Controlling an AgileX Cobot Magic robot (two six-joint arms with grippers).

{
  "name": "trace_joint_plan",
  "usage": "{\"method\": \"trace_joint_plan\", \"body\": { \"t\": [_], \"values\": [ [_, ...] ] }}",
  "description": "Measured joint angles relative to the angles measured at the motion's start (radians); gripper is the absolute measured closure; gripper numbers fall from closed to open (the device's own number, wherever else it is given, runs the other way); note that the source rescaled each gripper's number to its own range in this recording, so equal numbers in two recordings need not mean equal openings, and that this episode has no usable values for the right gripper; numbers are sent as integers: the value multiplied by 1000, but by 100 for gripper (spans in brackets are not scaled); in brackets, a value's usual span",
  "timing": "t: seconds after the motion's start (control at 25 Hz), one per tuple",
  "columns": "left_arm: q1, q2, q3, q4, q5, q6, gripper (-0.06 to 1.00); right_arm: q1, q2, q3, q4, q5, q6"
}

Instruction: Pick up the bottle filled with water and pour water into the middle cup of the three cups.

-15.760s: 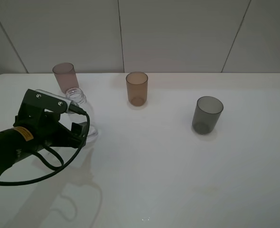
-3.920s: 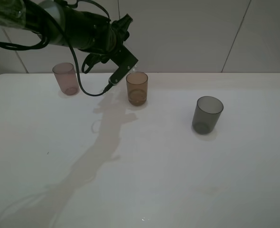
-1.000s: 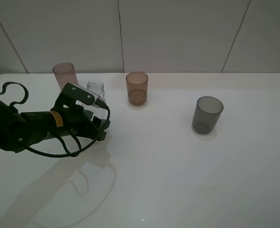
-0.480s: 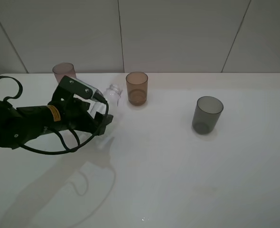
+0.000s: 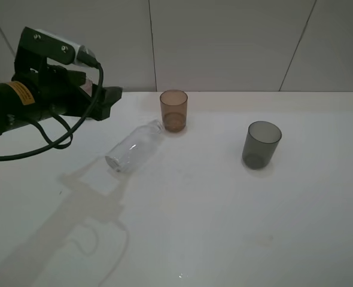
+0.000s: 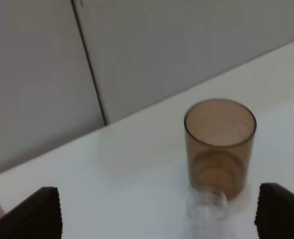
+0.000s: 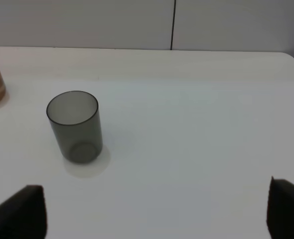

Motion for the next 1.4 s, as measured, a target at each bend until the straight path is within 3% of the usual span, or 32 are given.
{"method": "trace_joint_plan", "body": {
  "t": [0.24,0.52,0.68,0.88,1.12,1.4],
  "values": [
    [53,-163,-1,0,122,-33,-6,0,0,0,-6,0,0],
    [147,-379,-2,-6,430,-80,-6,0,0,0,-6,0,0],
    [222,-529,-4,-8,658,-91,-6,0,0,0,-6,0,0],
    [313,-729,-74,-9,1019,-108,-6,0,0,0,-6,0,0],
    [322,-986,-176,-44,1356,-108,-6,0,0,0,-6,0,0],
    [322,-1226,-179,-116,1691,-108,-6,0,0,0,-6,0,0]
  ]
}}
